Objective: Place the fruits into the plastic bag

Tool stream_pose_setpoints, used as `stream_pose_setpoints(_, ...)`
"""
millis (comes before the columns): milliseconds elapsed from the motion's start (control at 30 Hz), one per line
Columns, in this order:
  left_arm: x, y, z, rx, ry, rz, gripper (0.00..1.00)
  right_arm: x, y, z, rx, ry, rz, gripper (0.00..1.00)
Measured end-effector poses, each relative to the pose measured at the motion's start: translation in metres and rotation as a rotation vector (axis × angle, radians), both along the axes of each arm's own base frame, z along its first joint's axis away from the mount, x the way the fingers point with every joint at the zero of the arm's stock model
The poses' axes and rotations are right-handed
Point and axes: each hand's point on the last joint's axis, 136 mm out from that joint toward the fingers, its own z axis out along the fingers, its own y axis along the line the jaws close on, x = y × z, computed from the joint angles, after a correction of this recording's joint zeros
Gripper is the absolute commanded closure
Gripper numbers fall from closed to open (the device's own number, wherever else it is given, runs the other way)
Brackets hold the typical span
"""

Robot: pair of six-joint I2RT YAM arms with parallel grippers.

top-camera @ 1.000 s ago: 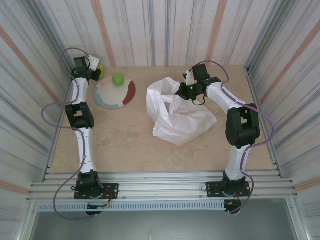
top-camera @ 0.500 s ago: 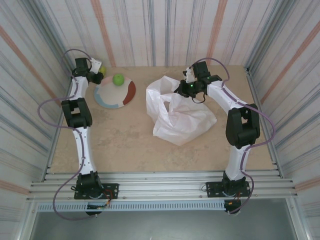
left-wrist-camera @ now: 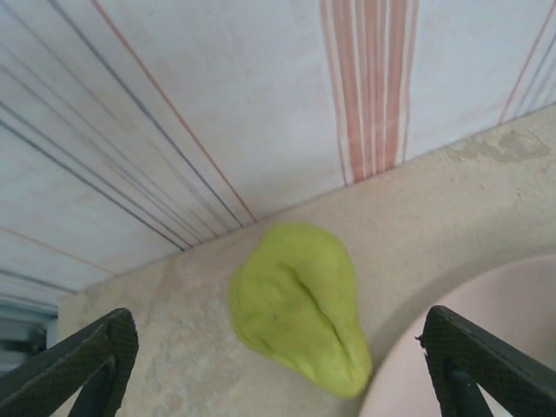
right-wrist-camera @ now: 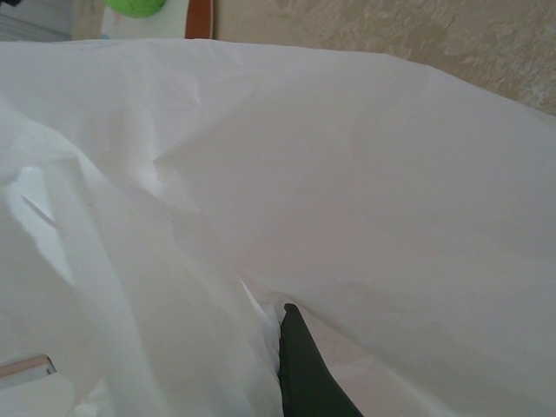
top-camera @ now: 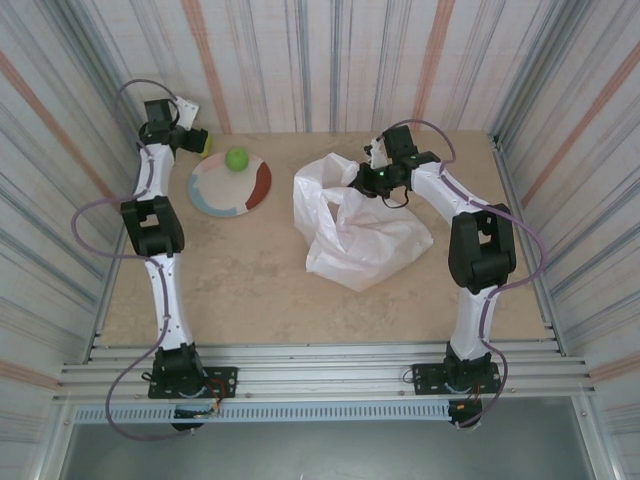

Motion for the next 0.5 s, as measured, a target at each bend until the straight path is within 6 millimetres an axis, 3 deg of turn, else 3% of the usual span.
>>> stream_pose_setpoints(133, 0.008, -0.005, -0.018, 0.047, -0.003, -0.013, 0.06, 0.002, 0.000, 0.002, 0.001, -0.004, 0.000, 1.00)
stream_pose_setpoints(367, 0.014, -0.002, -0.073, 0.132, 0.046, -0.029, 0.07, 0.003, 0.001, 0.002, 0.002, -0.008, 0.000, 1.00)
stream_pose_setpoints(500, 0.017, 0.004, -0.071, 0.174, 0.025, -0.037, 0.11, 0.003, 0.002, -0.001, -0.001, 0.002, 0.001, 1.00)
